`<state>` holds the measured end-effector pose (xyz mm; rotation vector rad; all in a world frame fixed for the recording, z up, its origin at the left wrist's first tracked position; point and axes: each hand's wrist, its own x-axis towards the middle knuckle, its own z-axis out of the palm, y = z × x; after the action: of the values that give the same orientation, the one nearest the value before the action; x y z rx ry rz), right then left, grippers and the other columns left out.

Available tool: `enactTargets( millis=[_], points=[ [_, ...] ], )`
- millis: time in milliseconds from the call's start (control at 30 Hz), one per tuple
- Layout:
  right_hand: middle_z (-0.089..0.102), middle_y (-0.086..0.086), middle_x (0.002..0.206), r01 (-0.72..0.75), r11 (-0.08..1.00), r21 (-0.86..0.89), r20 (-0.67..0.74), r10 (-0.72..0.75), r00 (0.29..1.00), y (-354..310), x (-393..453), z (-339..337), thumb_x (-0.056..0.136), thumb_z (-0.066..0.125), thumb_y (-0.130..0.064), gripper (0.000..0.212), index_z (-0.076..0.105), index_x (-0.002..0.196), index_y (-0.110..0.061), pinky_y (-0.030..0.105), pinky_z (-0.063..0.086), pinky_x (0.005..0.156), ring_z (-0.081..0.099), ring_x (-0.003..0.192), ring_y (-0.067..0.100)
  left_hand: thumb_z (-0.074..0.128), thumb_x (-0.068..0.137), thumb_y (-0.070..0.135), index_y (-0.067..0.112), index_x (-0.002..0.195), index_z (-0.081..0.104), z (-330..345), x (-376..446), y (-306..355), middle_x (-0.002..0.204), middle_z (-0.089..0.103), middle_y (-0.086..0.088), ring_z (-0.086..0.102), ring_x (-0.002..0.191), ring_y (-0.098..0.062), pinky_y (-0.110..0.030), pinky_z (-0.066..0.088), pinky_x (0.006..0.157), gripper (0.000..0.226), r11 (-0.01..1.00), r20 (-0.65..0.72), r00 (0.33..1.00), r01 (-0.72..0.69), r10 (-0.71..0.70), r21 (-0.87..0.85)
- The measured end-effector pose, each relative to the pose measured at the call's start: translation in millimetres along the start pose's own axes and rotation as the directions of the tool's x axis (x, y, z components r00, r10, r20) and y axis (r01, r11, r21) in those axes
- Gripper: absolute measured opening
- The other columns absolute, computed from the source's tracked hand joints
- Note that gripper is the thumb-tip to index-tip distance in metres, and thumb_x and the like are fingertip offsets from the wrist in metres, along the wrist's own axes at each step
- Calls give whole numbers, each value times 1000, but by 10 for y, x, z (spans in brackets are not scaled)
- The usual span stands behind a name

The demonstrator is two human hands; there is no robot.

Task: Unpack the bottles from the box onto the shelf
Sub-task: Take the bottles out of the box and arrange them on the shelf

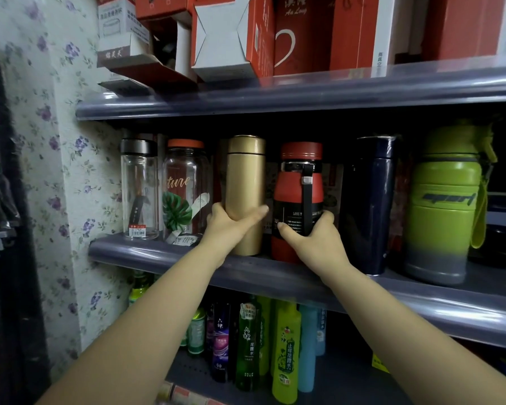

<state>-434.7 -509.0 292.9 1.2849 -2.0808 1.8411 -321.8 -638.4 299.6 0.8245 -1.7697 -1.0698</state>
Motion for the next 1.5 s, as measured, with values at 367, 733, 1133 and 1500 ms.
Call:
enactTargets(
  millis=[367,733,1133,1500],
  points=[
    [56,6,113,9,1000,-3,-3,-9,1000,-6,-3,-5,74,76,-39,61,39,112,-10,23,40,73,53,91,16,69,58,73,23,133,41,-3,-18,-23,130,56,7,54,115,-11,-33,42,103,94,969,27,999,-18,26,-247],
    [56,9,117,-1,1000,-4,2,1,1000,5,-1,-9,73,76,-41,64,38,113,-10,26,42,75,53,95,19,56,92,35,16,141,36,-109,16,4,137,53,0,54,116,-10,-25,47,88,56,921,221,975,61,27,-384],
    [56,8,117,1,1000,4,9,-1,1000,17,8,-12,73,76,-41,68,38,118,-9,25,43,74,55,95,18,58,74,68,25,144,26,-60,-4,63,142,41,11,40,127,-8,-42,27,115,89,926,175,984,50,17,-374],
    [58,6,113,3,999,33,12,-3,1000,8,-4,-26,73,77,-38,62,38,112,-11,20,42,65,55,89,16,46,94,48,17,142,36,-112,-4,74,145,38,10,34,136,-10,-36,22,118,58,828,166,986,75,23,-556]
  ],
)
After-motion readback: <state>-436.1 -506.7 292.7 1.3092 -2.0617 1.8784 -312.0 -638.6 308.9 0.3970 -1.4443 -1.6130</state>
